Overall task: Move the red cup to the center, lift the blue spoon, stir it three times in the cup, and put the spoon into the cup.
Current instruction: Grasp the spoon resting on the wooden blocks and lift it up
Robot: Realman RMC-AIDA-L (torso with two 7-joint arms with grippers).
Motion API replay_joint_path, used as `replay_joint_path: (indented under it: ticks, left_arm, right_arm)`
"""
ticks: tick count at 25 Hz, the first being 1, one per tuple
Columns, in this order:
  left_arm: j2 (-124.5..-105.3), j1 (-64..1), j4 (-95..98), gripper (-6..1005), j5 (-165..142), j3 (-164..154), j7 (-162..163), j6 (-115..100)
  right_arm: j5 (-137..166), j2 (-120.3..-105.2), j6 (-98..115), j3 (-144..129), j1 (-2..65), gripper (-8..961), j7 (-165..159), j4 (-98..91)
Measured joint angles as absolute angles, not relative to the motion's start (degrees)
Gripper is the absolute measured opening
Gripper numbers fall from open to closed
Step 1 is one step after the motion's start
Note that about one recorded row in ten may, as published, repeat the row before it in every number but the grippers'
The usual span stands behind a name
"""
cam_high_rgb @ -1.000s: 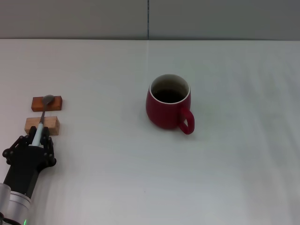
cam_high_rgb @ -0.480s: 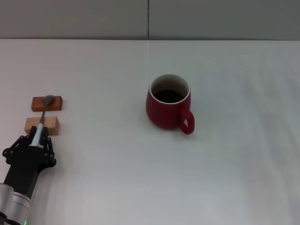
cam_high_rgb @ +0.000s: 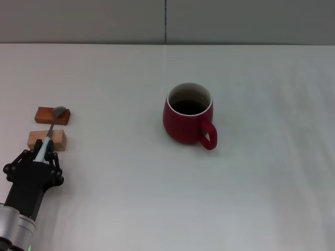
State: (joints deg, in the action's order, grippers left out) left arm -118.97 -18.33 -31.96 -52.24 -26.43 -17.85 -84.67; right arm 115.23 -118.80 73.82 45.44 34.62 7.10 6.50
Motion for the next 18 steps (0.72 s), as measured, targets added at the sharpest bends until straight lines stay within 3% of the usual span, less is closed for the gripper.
replay_joint_path:
  ticks: [18]
  left_arm:
    - [-118.31, -16.1, -30.5, 170, -60.0, -23.4, -12.4, -89.0]
  right_arm:
    - [115.2, -118.83, 73.8, 45.3, 34.0, 336, 7.1, 6.7]
